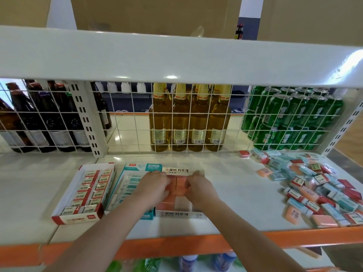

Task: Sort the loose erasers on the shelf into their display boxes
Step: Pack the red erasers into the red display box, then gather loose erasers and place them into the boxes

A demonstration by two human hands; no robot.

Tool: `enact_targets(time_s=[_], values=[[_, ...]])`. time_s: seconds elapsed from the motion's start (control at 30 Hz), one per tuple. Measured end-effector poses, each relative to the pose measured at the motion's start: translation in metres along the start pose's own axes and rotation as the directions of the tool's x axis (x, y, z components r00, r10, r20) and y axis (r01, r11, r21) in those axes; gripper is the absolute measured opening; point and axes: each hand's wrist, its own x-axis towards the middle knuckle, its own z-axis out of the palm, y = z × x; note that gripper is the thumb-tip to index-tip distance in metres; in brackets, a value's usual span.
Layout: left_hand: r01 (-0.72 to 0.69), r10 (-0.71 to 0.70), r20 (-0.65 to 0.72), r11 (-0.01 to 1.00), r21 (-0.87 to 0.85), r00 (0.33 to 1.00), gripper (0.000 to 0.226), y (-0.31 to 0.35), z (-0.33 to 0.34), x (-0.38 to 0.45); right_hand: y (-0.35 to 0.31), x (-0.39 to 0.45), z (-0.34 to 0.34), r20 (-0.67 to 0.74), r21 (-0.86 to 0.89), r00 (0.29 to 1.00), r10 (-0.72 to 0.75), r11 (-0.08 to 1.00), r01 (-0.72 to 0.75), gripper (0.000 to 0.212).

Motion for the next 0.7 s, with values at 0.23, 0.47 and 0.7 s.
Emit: enact_targets(time_s=[0.23, 0.47, 0.7], values=[[-0.001, 0.002, -0.031, 0.999, 0.034, 1.000, 0.023, 0.004, 0.001, 0.002, 0.002, 0.000, 0.001, -0.011, 0.015, 1.000, 0.006, 1.000, -0.006, 0.024], [-0.007, 0.006, -0.013, 0.999, -0.040, 1.000, 0.028, 0.006, 0.000, 0.009, 0.025, 0.001, -0.016, -0.092, 0.024, 0.996, -0.003, 1.000, 0.005, 0.020], [-0.021, 0.026, 0.026, 0.980, -0.197, 0.999, 0.026, 0.037, -0.006, 0.033, 0.082, -0.007, -0.042, -0.175, 0.016, 0.980, 0.099, 0.995, -0.098, 0.025]])
